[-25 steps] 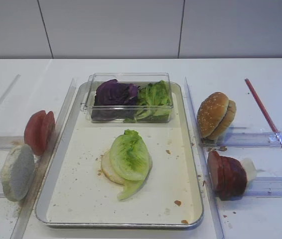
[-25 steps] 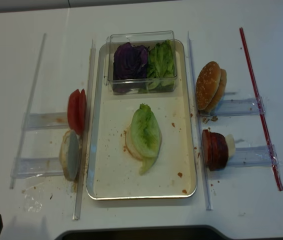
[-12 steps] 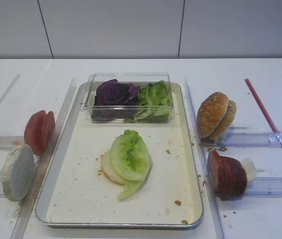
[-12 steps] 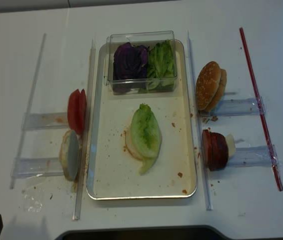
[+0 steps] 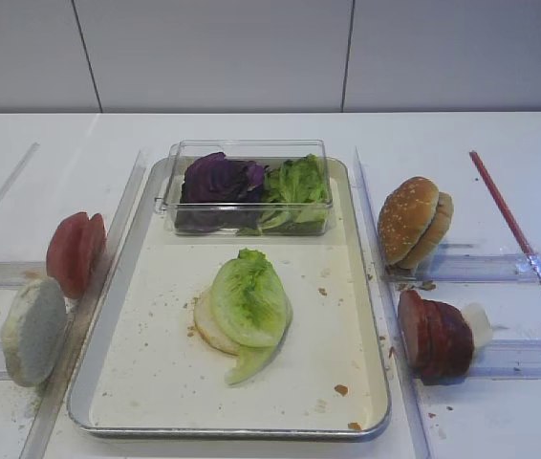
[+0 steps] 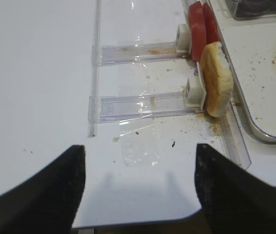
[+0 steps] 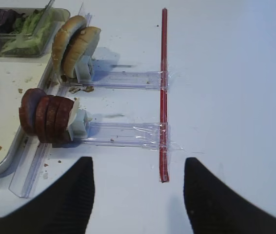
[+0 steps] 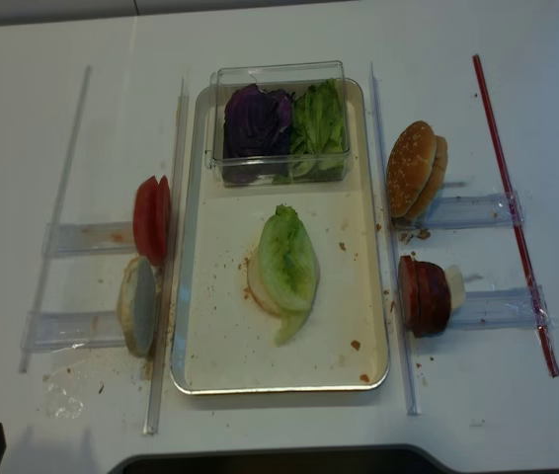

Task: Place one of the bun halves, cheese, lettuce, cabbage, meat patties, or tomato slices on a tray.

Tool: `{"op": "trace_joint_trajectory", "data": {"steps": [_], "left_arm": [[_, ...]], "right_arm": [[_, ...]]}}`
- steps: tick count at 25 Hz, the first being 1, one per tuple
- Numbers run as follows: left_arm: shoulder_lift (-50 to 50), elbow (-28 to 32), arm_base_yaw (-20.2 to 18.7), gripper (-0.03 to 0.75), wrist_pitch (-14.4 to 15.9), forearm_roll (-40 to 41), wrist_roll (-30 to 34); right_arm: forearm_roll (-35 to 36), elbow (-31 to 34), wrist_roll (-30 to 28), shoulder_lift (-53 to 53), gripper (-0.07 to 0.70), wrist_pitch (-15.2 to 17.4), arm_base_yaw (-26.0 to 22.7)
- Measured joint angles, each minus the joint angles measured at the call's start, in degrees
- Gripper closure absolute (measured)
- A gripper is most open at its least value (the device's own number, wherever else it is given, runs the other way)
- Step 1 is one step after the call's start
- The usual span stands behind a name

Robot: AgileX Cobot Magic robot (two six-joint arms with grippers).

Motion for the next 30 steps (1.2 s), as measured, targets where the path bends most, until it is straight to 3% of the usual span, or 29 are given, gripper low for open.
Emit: {"op": "trace_joint_trajectory", "data": {"steps": [30], "left_arm": [[0.0,0.0,0.0,0.277,0.0,0.0,0.0]], "right_arm": [[0.0,0.0,0.12,0.0,0.215,0.0,0.0]]}}
